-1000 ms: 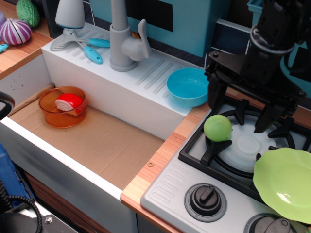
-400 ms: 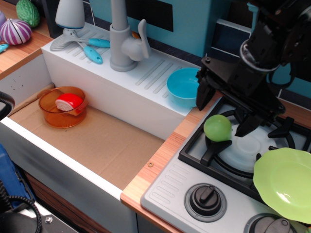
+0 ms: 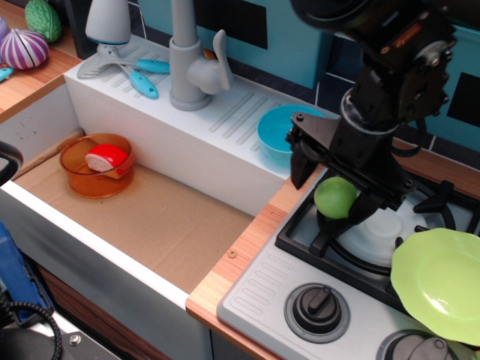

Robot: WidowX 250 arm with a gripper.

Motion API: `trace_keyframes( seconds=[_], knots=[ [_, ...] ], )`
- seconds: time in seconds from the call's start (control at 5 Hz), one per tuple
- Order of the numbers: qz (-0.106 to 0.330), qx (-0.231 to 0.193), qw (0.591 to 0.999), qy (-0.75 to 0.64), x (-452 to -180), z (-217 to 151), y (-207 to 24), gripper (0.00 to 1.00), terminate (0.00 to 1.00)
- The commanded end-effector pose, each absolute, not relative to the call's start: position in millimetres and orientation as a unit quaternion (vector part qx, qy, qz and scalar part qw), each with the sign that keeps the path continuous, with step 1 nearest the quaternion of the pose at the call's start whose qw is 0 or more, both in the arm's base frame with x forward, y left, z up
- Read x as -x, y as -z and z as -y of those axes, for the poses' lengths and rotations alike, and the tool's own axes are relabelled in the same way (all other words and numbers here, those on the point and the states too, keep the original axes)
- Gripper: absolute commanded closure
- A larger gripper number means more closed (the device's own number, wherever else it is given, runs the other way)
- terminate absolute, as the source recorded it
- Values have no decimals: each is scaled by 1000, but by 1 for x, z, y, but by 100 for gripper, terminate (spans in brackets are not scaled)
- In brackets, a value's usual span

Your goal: Put pear in bowl

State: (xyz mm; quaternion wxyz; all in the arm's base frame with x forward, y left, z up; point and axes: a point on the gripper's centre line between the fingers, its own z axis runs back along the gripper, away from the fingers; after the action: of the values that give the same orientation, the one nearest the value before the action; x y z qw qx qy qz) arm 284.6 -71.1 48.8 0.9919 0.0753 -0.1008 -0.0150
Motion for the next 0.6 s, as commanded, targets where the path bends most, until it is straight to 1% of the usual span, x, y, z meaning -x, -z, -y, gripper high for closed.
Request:
trace_keyframes(
  seconds=[0.0, 0.2, 0.4],
  knots=[
    [133, -37, 990, 4, -295, 67, -50, 100, 0],
    [126, -33, 991, 3, -295, 68, -55, 100, 0],
    [109, -65, 992, 21, -302, 56, -76, 100, 0]
  ],
)
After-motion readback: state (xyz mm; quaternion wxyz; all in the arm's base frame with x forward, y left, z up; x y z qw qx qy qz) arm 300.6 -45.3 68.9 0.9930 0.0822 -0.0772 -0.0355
